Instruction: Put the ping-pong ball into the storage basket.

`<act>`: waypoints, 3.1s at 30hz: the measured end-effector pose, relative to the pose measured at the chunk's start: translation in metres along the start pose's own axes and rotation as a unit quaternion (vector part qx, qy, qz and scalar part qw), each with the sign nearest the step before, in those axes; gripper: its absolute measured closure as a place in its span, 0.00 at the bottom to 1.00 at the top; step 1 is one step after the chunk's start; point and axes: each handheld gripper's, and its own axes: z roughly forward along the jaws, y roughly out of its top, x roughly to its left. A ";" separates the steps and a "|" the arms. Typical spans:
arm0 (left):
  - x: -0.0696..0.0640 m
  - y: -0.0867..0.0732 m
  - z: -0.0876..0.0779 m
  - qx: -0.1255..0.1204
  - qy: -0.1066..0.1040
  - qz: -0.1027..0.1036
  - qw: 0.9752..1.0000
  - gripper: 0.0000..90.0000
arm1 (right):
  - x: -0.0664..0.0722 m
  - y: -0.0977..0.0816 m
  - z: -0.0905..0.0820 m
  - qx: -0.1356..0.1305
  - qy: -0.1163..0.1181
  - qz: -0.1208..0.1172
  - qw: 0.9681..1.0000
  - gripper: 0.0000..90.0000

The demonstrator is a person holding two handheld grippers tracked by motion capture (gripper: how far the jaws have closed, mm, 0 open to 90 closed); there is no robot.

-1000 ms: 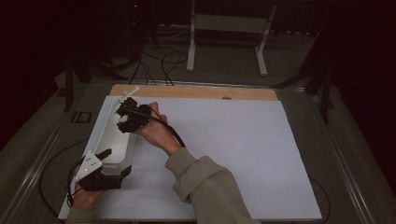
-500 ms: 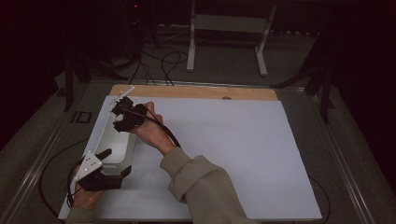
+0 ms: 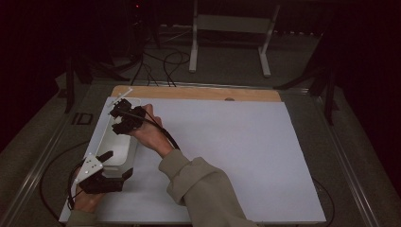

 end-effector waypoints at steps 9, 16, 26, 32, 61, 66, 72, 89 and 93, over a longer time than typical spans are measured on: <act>0.000 0.000 0.000 0.000 0.000 0.001 1.000 0.04 | 0.002 0.000 0.003 -0.004 0.003 0.001 1.000 0.56; 0.000 0.000 0.000 0.001 0.000 0.001 1.000 0.04 | 0.004 0.002 0.007 -0.001 0.019 0.014 1.000 0.32; 0.000 0.000 0.000 0.001 0.000 0.001 1.000 0.03 | -0.004 -0.003 0.008 0.014 0.021 0.042 0.999 0.10; 0.000 0.000 0.000 0.001 0.000 0.001 1.000 0.03 | -0.001 -0.002 0.005 0.013 0.019 0.028 0.999 0.10; 0.000 0.000 0.001 0.003 0.004 0.005 1.000 0.04 | -0.010 -0.019 -0.017 0.008 0.019 0.012 1.000 0.10; 0.000 0.000 0.001 0.004 0.005 0.006 1.000 0.04 | -0.013 -0.023 -0.023 0.009 0.014 0.010 1.000 0.10; 0.000 0.000 0.001 0.004 0.005 0.006 1.000 0.03 | -0.017 -0.028 -0.032 0.008 0.010 0.007 1.000 0.10; 0.000 0.000 0.001 0.005 0.007 0.006 1.000 0.04 | -0.031 -0.050 -0.053 0.014 -0.002 0.010 1.000 0.10; 0.000 0.000 0.001 0.005 0.007 0.006 1.000 0.03 | -0.035 -0.056 -0.057 0.015 -0.005 0.013 1.000 0.10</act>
